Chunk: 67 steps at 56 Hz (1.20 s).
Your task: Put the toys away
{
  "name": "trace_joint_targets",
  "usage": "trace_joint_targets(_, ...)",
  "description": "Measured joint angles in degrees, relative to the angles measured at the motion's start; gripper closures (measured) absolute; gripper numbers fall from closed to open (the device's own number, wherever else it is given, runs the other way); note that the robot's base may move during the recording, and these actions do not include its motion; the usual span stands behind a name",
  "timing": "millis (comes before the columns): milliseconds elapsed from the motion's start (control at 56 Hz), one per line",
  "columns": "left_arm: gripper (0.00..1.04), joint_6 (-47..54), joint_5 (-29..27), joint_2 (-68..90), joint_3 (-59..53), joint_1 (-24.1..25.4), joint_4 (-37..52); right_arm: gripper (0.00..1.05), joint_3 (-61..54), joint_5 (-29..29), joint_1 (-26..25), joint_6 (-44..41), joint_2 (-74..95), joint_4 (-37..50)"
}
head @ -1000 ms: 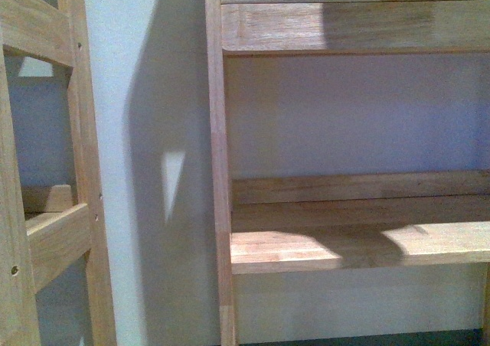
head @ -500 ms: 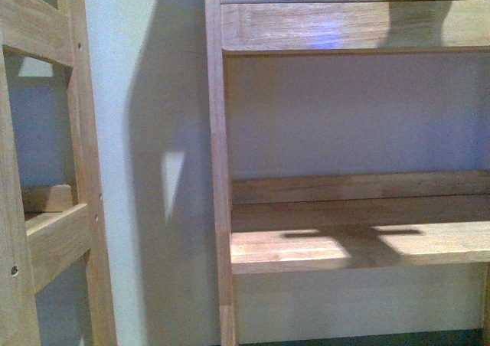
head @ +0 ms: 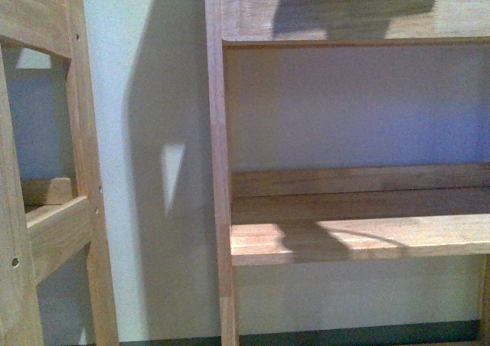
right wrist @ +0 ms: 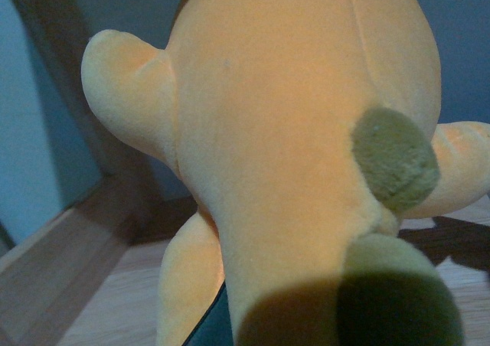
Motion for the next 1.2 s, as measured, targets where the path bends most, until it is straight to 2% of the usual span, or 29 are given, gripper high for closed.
trace_joint_targets(161, 0.06, 0.0, 0.0, 0.0, 0.0, 0.0, 0.0, 0.98, -1.4, -1.0, 3.1, 1.9, 0.6, 2.2)
trace_joint_targets(464, 0.06, 0.0, 0.0, 0.0, 0.0, 0.0, 0.0, 0.98, -3.1, -2.2, 2.0, 3.3, 0.6, 3.6)
trace_joint_targets(607, 0.06, 0.0, 0.0, 0.0, 0.0, 0.0, 0.0, 0.71, -3.5, -3.1, 1.6, 1.9, 0.6, 4.5)
trace_joint_targets(1036, 0.06, 0.0, 0.0, 0.0, 0.0, 0.0, 0.0, 0.12, -4.7, -2.7, 1.3, 0.0, -0.1, 7.0)
trace_joint_targets(1054, 0.06, 0.0, 0.0, 0.0, 0.0, 0.0, 0.0, 0.07, -4.7, -2.7, 1.3, -0.1, -0.2, 7.1)
trace_joint_targets(1196, 0.06, 0.0, 0.0, 0.0, 0.0, 0.0, 0.0, 0.07, -5.2, -0.2, 1.3, -1.2, -1.1, 8.7)
